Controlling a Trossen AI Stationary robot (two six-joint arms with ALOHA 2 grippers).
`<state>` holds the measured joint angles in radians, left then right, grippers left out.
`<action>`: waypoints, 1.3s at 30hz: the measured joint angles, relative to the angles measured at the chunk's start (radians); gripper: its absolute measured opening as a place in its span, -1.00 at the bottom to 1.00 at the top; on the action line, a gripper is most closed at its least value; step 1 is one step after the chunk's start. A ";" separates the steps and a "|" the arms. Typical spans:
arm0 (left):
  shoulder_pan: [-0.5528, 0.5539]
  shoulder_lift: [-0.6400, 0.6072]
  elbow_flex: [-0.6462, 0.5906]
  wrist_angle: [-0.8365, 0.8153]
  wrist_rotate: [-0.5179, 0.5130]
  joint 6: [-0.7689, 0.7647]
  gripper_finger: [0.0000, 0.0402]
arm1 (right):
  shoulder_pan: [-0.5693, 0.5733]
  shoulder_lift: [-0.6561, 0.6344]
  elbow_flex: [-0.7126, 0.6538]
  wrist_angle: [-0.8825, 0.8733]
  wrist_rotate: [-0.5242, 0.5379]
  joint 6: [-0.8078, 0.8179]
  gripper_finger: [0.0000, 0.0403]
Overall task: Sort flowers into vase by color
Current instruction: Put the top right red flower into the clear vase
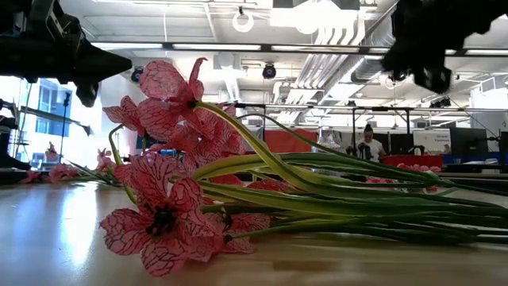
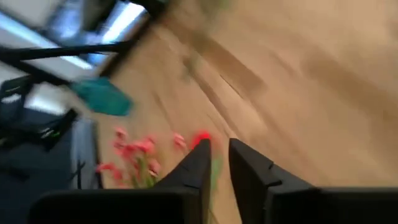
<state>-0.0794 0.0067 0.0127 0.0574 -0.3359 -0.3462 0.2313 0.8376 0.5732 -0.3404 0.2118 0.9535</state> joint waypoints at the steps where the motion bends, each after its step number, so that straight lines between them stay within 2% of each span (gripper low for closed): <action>1: 0.000 0.000 0.000 0.000 0.000 0.000 -1.00 | 0.020 0.032 0.000 -0.022 0.005 0.077 -0.67; 4: 0.000 0.000 0.000 0.000 0.000 0.000 -1.00 | 0.089 0.126 0.002 -0.018 0.021 0.330 -0.58; 7: 0.000 0.000 0.000 0.000 0.000 0.000 -1.00 | 0.135 0.216 0.027 -0.051 0.020 0.506 -0.55; 14: 0.000 0.000 0.000 0.000 0.000 0.000 -1.00 | 0.085 0.364 0.144 -0.519 -0.006 0.880 -0.55; 17: 0.000 0.000 0.000 0.000 0.000 0.000 -1.00 | 0.026 0.402 0.161 -0.598 -0.009 0.951 -0.55; 21: 0.000 0.000 0.000 0.000 0.000 0.000 -1.00 | -0.071 0.438 0.145 -0.568 -0.028 0.953 -0.54; 24: 0.000 0.000 0.000 0.000 0.000 0.000 -1.00 | -0.143 0.461 0.136 -0.503 -0.033 0.861 -0.54; 29: 0.000 0.000 0.000 0.000 0.000 0.000 -1.00 | -0.239 0.467 0.133 -0.516 -0.074 0.734 -0.54; 35: 0.000 0.000 0.000 0.000 0.000 0.000 -1.00 | -0.278 0.467 0.132 -0.517 -0.110 0.679 -0.54; 39: 0.000 0.000 0.000 0.000 0.000 0.000 -1.00 | -0.246 0.467 0.132 -0.449 -0.161 0.667 -0.54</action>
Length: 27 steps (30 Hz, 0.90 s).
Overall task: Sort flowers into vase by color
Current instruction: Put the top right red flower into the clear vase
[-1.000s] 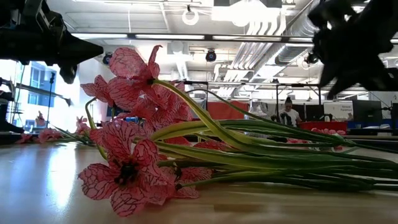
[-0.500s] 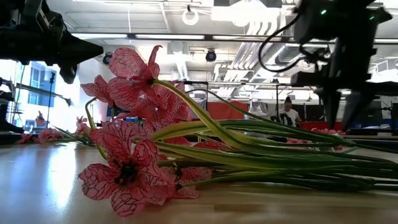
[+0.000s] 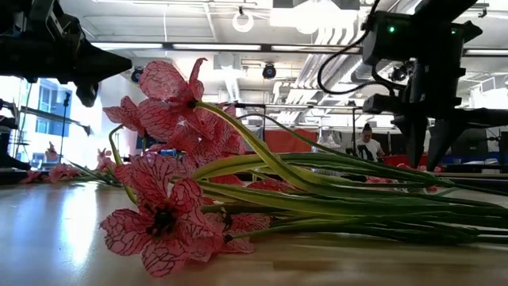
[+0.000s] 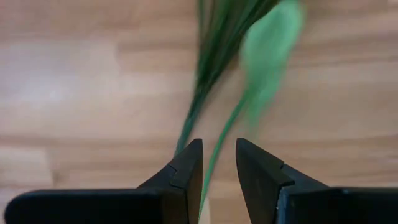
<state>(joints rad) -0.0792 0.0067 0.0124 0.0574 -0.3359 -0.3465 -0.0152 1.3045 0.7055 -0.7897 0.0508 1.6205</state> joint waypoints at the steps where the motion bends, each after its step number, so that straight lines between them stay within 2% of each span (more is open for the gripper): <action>1: 0.000 0.000 0.000 0.000 0.000 0.000 -1.00 | 0.013 0.000 0.000 0.007 0.000 0.005 -0.54; 6: 0.000 0.000 0.000 0.000 0.000 0.000 -1.00 | 0.108 0.005 0.000 -0.006 0.008 0.127 -0.56; 10: 0.000 0.000 0.000 0.000 0.000 0.000 -1.00 | 0.161 0.058 0.000 -0.023 0.031 0.210 -0.56; 18: 0.000 0.000 0.000 0.000 0.000 0.000 -1.00 | 0.073 0.193 0.000 0.047 0.045 0.168 -0.56; 22: 0.000 0.000 0.000 0.000 0.000 0.000 -1.00 | 0.034 0.195 0.002 0.033 0.024 0.126 -0.56; 27: 0.000 0.000 0.000 0.000 0.000 0.000 -1.00 | -0.020 0.179 -0.002 -0.014 0.089 0.076 -0.55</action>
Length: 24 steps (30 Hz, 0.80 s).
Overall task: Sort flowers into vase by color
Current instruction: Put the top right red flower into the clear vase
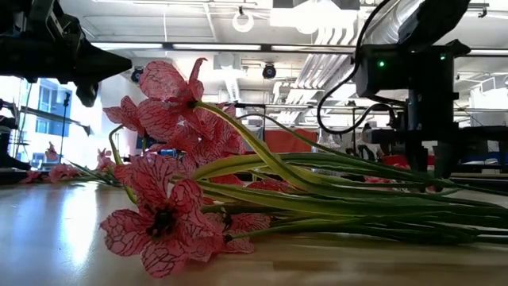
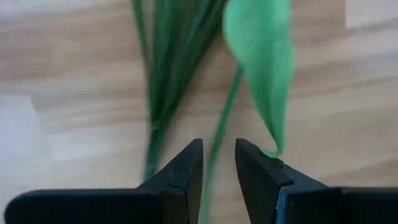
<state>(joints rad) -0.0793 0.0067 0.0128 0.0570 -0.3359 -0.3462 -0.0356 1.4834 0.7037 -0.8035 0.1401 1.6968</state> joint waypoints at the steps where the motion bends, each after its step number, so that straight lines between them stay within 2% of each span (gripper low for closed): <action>1: 0.000 0.000 0.000 0.000 0.000 0.000 -1.00 | -0.013 0.001 0.000 -0.007 -0.001 -0.005 -0.55; 13: 0.000 0.000 0.000 0.000 0.000 0.000 -1.00 | -0.165 0.002 -0.001 0.003 0.011 -0.236 -0.59; 16: 0.000 0.000 0.000 0.000 0.000 0.000 -1.00 | -0.176 -0.002 -0.038 0.051 0.010 -0.244 -0.69; 20: 0.000 0.000 0.000 0.000 0.000 0.000 -1.00 | -0.161 -0.010 -0.095 0.127 0.004 -0.266 -0.94; 24: 0.000 0.000 0.000 0.000 0.000 0.000 -1.00 | -0.134 -0.027 -0.078 0.068 0.010 -0.347 -0.98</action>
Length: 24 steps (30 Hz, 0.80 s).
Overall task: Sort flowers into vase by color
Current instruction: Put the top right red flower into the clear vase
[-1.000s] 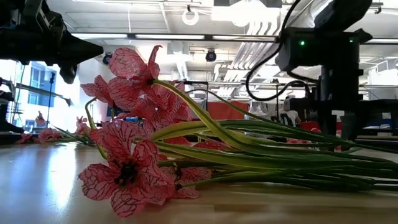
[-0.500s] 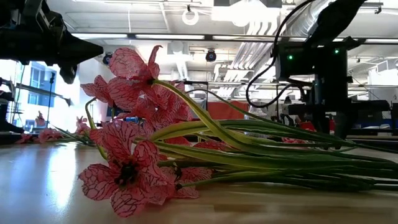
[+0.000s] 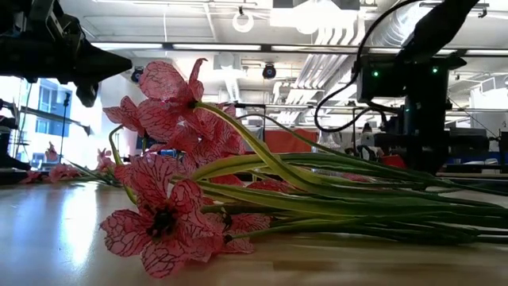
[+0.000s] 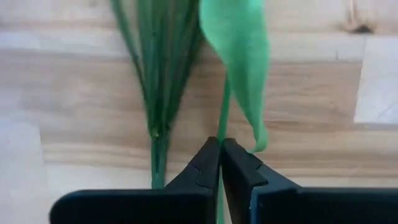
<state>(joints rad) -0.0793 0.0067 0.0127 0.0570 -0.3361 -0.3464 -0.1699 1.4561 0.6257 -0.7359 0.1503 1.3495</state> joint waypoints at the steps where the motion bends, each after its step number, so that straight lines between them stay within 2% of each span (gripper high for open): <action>1: 0.000 0.000 0.000 0.000 0.000 0.000 -1.00 | 0.008 -0.018 0.016 -0.044 -0.002 -0.023 -0.98; 3: 0.000 0.000 0.000 0.000 0.000 0.000 -1.00 | 0.017 -0.073 0.041 -0.164 -0.019 -0.042 -0.99; 5: 0.000 0.000 0.000 0.000 0.001 0.000 -1.00 | 0.017 -0.151 0.096 -0.212 0.006 -0.049 -0.99; 9: 0.000 0.000 0.000 -0.001 0.001 0.000 -1.00 | 0.032 -0.290 0.174 -0.375 0.101 -0.031 -1.00; 14: 0.000 0.000 0.000 0.000 0.003 0.000 -1.00 | 0.035 -0.442 0.274 -0.459 0.244 -0.011 -1.00; 18: 0.000 0.000 0.000 0.000 0.004 0.000 -1.00 | 0.038 -0.538 0.311 -0.254 0.356 -0.184 -1.00; 20: 0.000 0.000 0.000 0.000 0.004 0.000 -1.00 | 0.042 -0.568 0.295 -0.015 0.393 -0.332 -1.00; 24: 0.000 0.000 0.000 0.000 0.004 0.000 -1.00 | 0.039 -0.576 0.181 0.561 0.382 -0.672 -1.00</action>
<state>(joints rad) -0.0795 0.0063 0.0124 0.0570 -0.3321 -0.3466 -0.1309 0.8803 0.8062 -0.1748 0.5326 0.6774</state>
